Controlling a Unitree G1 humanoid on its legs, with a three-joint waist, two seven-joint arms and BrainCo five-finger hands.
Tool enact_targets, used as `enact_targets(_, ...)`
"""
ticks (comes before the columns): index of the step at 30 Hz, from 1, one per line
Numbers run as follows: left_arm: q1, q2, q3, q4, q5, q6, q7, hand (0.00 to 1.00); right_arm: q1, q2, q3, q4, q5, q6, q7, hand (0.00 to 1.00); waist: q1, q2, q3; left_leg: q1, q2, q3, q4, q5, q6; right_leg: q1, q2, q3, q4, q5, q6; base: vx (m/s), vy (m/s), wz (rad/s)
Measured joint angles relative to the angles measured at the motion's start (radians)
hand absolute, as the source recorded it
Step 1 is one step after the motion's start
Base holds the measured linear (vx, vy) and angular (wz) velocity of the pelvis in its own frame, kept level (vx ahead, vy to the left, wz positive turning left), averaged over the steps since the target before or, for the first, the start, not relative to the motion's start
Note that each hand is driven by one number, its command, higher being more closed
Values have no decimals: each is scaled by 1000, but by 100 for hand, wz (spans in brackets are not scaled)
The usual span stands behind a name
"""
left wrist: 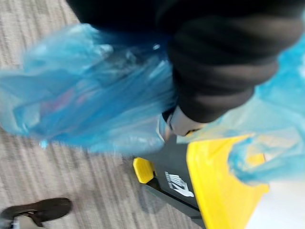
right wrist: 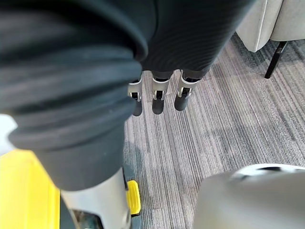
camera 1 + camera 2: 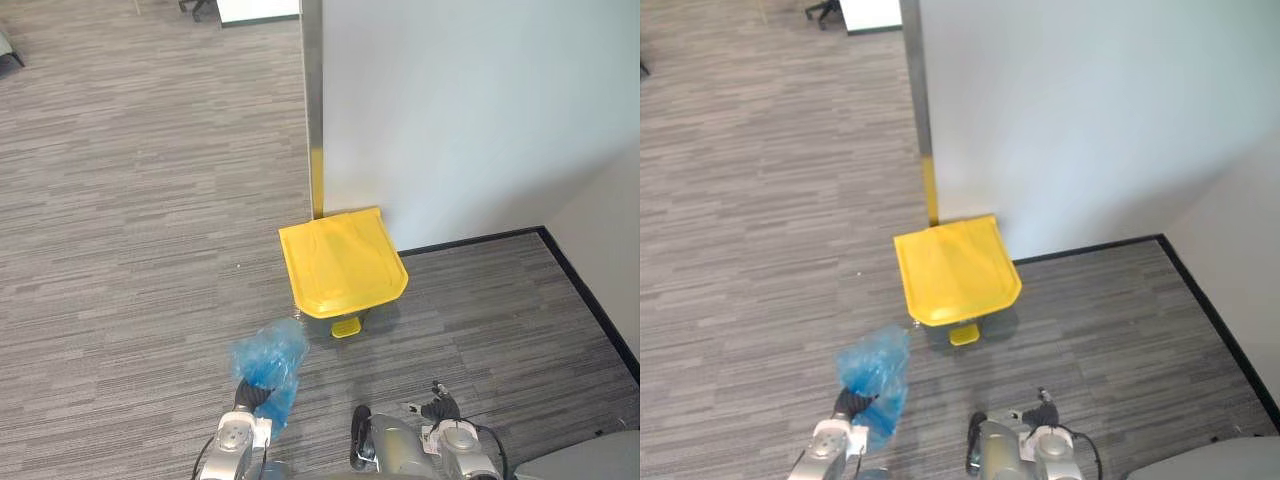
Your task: Gather rubbish on tea table into small bin, then transfer packed bag to large trash can.
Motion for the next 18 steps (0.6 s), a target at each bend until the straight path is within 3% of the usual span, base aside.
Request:
enact_targets(2, 13, -19, 1, -22, 0, 0, -5, 100, 19, 8, 4, -17, 1, -1, 1, 0, 9, -7, -5, -90, 48, 49, 256, 55, 1, 99, 7, -7, -94, 0, 0, 263, -31, 15)
enact_targets(4, 24, -34, 2, -24, 0, 0, -13, 100, 17, 8, 0, -18, 1, -1, 0, 0, 11, 1, -11, -144, 97, 144, 322, -4, 34, 149, 4, -10, -146, 4, 6, 152, 45, 2)
enact_targets(7, 25, -32, 3, -22, 0, 0, -23, 100, 12, 5, -21, -12, 1, 0, -1, 0, 15, 6, -14, -193, 89, 175, 186, -31, 45, 165, -17, -1, -163, 18, 28, 123, 132, -1)
enact_targets(8, 26, -30, 3, -14, 0, 1, -23, 100, 7, 0, -32, -3, 2, 0, -2, 0, 15, 15, -16, -204, 80, 172, 23, 35, 53, 163, -18, 4, -164, 25, 52, 129, 235, -5)
enact_targets(9, 26, -29, 2, -12, 0, 1, -23, 100, 6, -5, -35, 2, 2, 0, -2, 0, 15, 21, -21, -199, 74, 168, 6, 39, 39, 162, -14, 10, -165, 23, 66, 99, 184, -7)
enact_targets(11, 23, -3, 0, 4, 0, 1, -23, 100, -2, 10, -31, 34, 2, 1, -1, 0, 20, 0, -30, -167, 24, 164, -69, 36, 34, 171, -38, 36, -224, 46, 109, 77, 172, 2)
enact_targets(16, 39, 35, 0, 28, 1, 6, -20, 100, 9, 7, -37, 49, 2, 0, -1, 0, 17, 2, -29, -99, -26, 173, -139, 41, 41, 226, -64, 54, -282, 73, 133, 20, 124, -4)
enact_targets(18, 45, 52, 0, 29, 2, 6, -20, 100, 8, 8, -37, 67, 2, 0, -1, 0, 15, 1, -30, -78, -43, 176, -199, 71, 41, 226, -67, 58, -300, 85, 132, -26, 28, -3)
